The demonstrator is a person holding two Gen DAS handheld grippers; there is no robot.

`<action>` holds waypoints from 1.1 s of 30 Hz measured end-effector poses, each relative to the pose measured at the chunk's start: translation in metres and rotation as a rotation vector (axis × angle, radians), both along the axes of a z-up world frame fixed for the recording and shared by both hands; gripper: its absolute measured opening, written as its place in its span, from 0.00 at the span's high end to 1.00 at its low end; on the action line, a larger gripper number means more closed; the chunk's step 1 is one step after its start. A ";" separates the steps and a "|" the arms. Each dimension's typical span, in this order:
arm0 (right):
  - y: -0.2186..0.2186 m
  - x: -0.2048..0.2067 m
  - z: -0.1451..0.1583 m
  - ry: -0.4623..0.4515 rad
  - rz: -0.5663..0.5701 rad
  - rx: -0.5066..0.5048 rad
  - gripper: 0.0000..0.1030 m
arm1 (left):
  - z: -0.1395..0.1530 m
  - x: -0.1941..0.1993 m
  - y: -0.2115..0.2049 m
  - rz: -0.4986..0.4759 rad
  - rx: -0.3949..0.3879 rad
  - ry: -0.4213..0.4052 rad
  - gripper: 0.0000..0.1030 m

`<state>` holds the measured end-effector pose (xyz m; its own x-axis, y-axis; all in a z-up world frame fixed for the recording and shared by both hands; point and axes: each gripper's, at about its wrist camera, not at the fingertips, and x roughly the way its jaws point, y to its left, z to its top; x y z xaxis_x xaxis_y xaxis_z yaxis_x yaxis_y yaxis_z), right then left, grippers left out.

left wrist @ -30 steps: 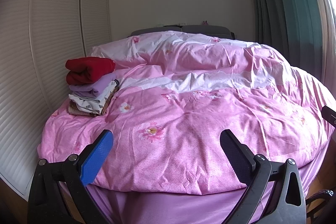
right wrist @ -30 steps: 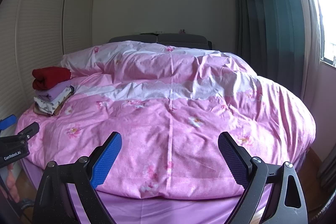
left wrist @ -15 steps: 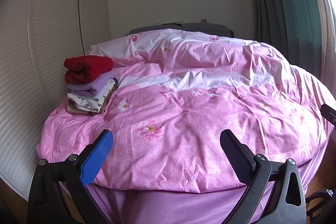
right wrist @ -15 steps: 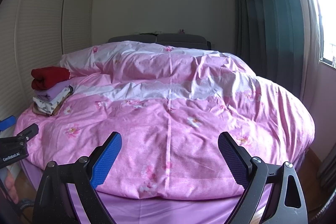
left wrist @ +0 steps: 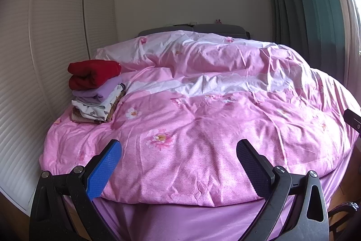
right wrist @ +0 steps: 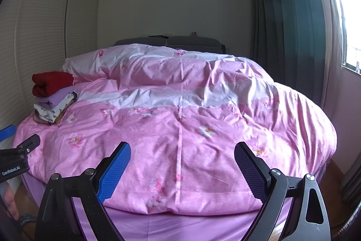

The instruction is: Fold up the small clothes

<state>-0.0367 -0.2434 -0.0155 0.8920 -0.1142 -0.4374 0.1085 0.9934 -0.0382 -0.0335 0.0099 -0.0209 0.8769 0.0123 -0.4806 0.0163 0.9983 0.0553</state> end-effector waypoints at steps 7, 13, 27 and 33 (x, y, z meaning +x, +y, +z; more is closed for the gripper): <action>-0.003 0.000 0.000 -0.012 -0.007 -0.008 0.01 | 0.000 0.000 -0.001 -0.004 -0.004 0.002 0.00; -0.003 0.000 0.000 -0.019 -0.006 -0.014 0.01 | -0.001 -0.001 0.000 -0.010 -0.010 0.007 0.00; 0.000 -0.002 -0.002 -0.019 -0.005 -0.015 0.01 | -0.001 -0.001 0.000 -0.030 -0.017 0.010 0.00; 0.001 -0.002 -0.002 -0.019 -0.005 -0.015 0.01 | -0.002 0.000 -0.002 -0.047 -0.012 0.019 0.00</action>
<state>-0.0391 -0.2427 -0.0176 0.8996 -0.1252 -0.4183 0.1144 0.9921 -0.0511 -0.0335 0.0079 -0.0230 0.8672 -0.0343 -0.4967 0.0636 0.9971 0.0423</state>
